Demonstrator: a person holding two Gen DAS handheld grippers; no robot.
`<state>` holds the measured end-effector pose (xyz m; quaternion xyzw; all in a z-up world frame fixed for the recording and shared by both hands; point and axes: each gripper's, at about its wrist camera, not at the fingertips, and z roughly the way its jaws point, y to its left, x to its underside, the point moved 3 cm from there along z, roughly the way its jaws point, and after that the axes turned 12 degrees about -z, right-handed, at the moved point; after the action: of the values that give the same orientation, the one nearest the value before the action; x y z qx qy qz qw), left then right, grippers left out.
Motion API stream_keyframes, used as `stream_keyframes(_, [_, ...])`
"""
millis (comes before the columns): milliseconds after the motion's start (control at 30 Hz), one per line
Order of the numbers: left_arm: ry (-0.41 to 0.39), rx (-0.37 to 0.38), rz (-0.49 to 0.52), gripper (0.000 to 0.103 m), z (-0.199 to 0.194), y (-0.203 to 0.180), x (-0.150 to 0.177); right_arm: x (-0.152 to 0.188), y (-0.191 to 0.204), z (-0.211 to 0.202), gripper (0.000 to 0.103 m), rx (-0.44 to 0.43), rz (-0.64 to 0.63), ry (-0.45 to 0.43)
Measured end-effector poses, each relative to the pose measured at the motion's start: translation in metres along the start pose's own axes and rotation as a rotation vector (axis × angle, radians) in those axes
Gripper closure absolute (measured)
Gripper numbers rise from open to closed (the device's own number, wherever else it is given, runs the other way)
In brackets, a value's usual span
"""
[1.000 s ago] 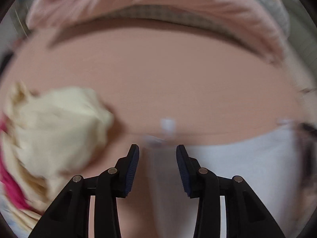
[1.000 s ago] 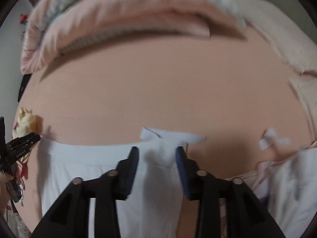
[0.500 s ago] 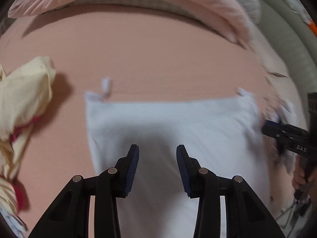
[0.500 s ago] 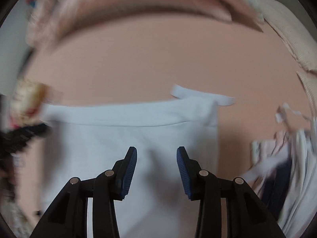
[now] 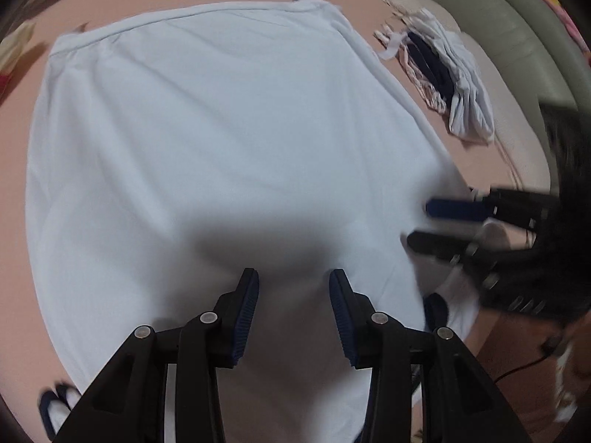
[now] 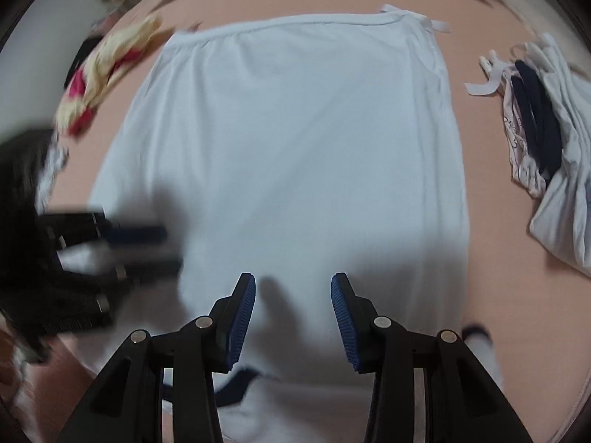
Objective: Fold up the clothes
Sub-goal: 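Release the tabs and move both grippers back toward the shirt hem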
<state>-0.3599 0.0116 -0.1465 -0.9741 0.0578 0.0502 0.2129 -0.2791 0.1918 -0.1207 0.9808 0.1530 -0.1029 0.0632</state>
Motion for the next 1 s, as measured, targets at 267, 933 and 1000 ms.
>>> stream_keyframes(267, [-0.208, -0.086, -0.197, 0.067, -0.052, 0.008, 0.113, 0.064, 0.03, -0.006, 0.061, 0.211, -0.104, -0.08])
stream_keyframes(933, [-0.198, -0.41, -0.143, 0.066, -0.029, 0.012, 0.174, 0.137, 0.065, -0.005, 0.056, 0.271, -0.127, -0.082])
stream_keyframes(1000, [-0.213, -0.356, -0.159, 0.067, -0.038, 0.015, 0.181, 0.154, 0.057, -0.016, 0.056, 0.262, -0.087, -0.076])
